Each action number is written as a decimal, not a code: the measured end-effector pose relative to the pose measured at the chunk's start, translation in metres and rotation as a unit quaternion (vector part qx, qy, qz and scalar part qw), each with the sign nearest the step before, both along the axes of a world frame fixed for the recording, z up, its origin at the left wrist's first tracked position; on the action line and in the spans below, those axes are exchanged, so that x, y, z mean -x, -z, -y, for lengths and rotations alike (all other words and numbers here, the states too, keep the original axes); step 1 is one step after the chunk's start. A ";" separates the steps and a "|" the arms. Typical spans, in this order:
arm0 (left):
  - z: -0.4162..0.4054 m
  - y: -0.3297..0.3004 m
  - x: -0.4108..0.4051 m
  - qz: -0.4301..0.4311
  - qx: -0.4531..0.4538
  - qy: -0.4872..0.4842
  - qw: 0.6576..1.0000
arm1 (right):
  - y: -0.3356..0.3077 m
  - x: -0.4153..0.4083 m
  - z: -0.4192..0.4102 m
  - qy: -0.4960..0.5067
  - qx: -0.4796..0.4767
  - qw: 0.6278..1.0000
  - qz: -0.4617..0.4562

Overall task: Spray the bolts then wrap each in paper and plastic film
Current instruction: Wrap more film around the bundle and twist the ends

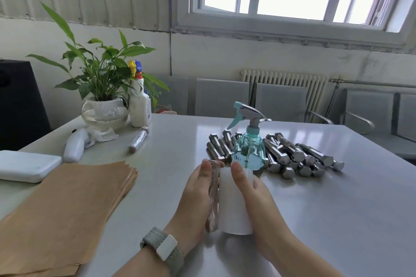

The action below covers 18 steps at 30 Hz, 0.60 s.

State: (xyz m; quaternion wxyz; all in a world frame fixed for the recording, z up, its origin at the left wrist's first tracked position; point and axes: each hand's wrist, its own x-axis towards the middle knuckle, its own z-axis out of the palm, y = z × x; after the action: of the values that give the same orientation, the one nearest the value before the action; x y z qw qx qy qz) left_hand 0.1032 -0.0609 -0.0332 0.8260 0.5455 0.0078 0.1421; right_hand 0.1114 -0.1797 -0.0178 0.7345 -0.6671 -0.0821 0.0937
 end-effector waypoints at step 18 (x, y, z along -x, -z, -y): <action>-0.007 0.001 0.005 -0.017 0.010 0.010 1.000 | 0.007 0.008 -0.012 0.095 0.070 0.984 0.131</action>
State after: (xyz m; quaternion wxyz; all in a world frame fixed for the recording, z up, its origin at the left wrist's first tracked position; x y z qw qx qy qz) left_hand 0.0985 -0.0544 -0.0340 0.8327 0.5393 0.0176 0.1244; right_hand 0.1037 -0.1679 -0.0250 0.6745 -0.7281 -0.1070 -0.0589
